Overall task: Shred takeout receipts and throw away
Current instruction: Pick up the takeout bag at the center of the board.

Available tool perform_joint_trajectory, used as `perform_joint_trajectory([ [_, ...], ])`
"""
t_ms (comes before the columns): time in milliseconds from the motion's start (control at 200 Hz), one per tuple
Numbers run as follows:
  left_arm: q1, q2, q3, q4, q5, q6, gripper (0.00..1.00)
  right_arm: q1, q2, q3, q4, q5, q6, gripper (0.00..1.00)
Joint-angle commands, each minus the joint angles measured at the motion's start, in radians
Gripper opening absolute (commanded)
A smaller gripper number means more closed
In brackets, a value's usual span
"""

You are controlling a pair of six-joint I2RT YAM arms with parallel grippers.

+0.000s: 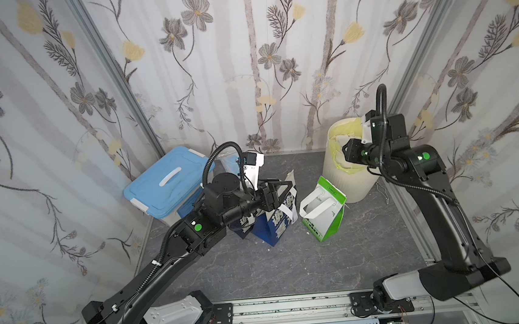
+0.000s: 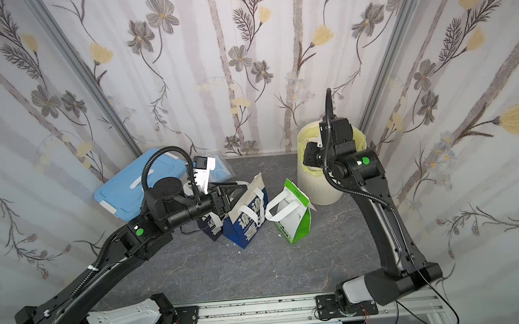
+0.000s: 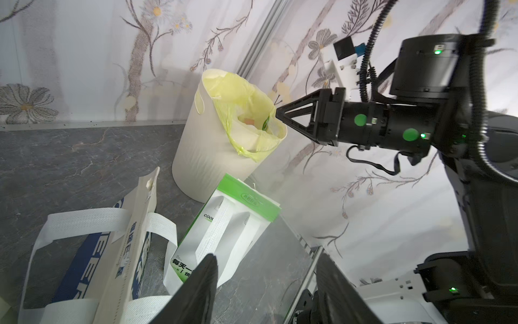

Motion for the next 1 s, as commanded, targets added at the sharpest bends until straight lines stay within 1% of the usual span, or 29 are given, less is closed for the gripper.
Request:
perform_joint_trajectory([
  [0,-0.033,0.046,0.038,-0.065,0.008,0.108,0.58,0.035,-0.145,-0.167,0.098,-0.069,0.049,0.44],
  [95,-0.059,0.093,0.071,-0.091,0.009,0.124,0.58,0.063,-0.296,-0.356,0.149,-0.157,0.035,0.51],
  [185,-0.065,0.118,0.081,-0.084,0.0,0.122,0.58,0.084,-0.379,-0.462,0.147,-0.15,0.014,0.58],
  [320,-0.065,0.118,0.089,-0.075,-0.082,0.124,0.58,0.086,-0.384,-0.503,0.111,-0.127,-0.02,0.65],
  [425,-0.063,0.118,0.089,-0.069,-0.153,0.119,0.59,0.09,-0.337,-0.494,0.091,-0.087,-0.029,0.66],
  [480,-0.064,0.113,0.086,-0.068,-0.176,0.116,0.59,0.091,-0.309,-0.485,0.084,-0.084,-0.039,0.63],
  [565,-0.063,0.096,0.071,-0.06,-0.2,0.104,0.59,0.093,-0.277,-0.471,0.087,-0.092,-0.045,0.57],
  [664,-0.065,0.083,0.056,-0.055,-0.211,0.089,0.59,0.093,-0.248,-0.458,0.091,-0.06,-0.045,0.5],
  [754,-0.065,0.081,0.053,-0.054,-0.21,0.081,0.59,0.093,-0.228,-0.448,0.084,-0.015,-0.043,0.4],
  [824,-0.066,0.083,0.055,-0.053,-0.21,0.081,0.59,0.092,-0.219,-0.447,0.079,-0.01,-0.043,0.33],
  [914,-0.063,0.084,0.059,-0.05,-0.21,0.084,0.59,0.093,-0.214,-0.447,0.072,-0.013,-0.035,0.28],
  [994,-0.064,0.086,0.058,-0.048,-0.209,0.084,0.59,0.092,-0.213,-0.452,0.073,-0.015,-0.029,0.26],
])
